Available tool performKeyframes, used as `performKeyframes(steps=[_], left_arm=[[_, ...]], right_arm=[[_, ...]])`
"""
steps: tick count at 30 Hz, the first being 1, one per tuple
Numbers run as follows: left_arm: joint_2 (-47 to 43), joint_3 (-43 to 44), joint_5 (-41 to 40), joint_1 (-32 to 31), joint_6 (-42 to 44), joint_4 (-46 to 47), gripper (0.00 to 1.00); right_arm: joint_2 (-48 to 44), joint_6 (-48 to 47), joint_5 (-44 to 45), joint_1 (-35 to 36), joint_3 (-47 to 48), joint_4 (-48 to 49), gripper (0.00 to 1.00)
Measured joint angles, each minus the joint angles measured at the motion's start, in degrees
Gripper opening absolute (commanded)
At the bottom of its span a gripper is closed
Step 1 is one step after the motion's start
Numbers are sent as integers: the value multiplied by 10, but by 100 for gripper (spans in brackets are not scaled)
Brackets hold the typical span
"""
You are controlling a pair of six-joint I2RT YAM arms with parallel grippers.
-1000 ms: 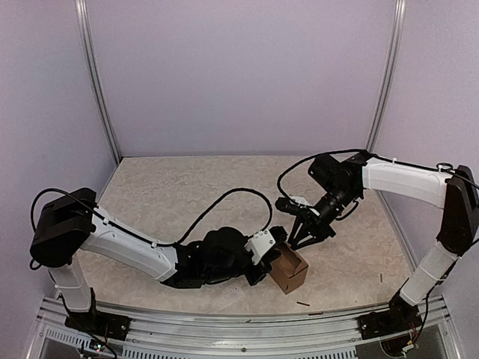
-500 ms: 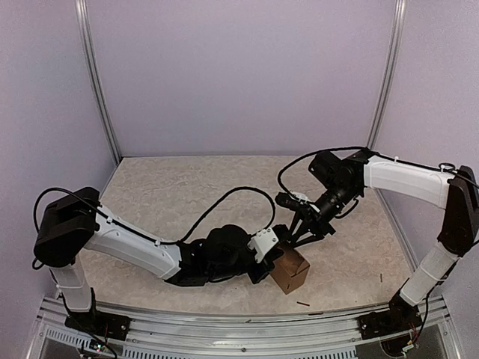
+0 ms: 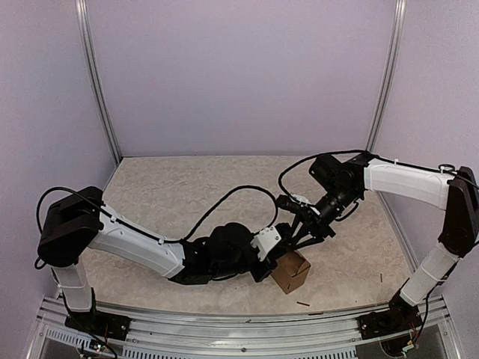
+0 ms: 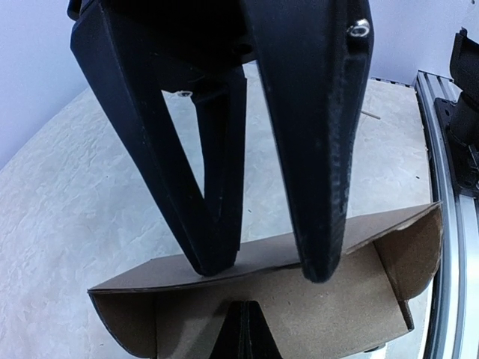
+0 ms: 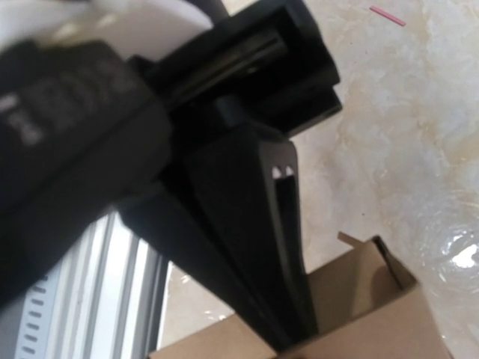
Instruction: Fold the paper box
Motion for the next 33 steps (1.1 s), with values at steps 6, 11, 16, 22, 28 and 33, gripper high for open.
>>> performKeyframes(steps=[6,11,16,22,28,33], left_arm=[[4,5,7,3,-5,0,0],[6,7,11,5,-9,0,0],[7,7,17,7,-11,1,0],[9,8,19,9,-13,5,0],[9,8,19,10,-14,5,0],[9,7,19,10,-14,5,0]], right_arm=[[-6,5,1,0,-9,13,29],[-20,18,13,0,-20,32,29],[-33,31,21,9,-37,57,29],[-40,49,37,26,-57,93,29],[-43,63,48,35,-63,112,29],[-46,65,51,38,-72,126,29]])
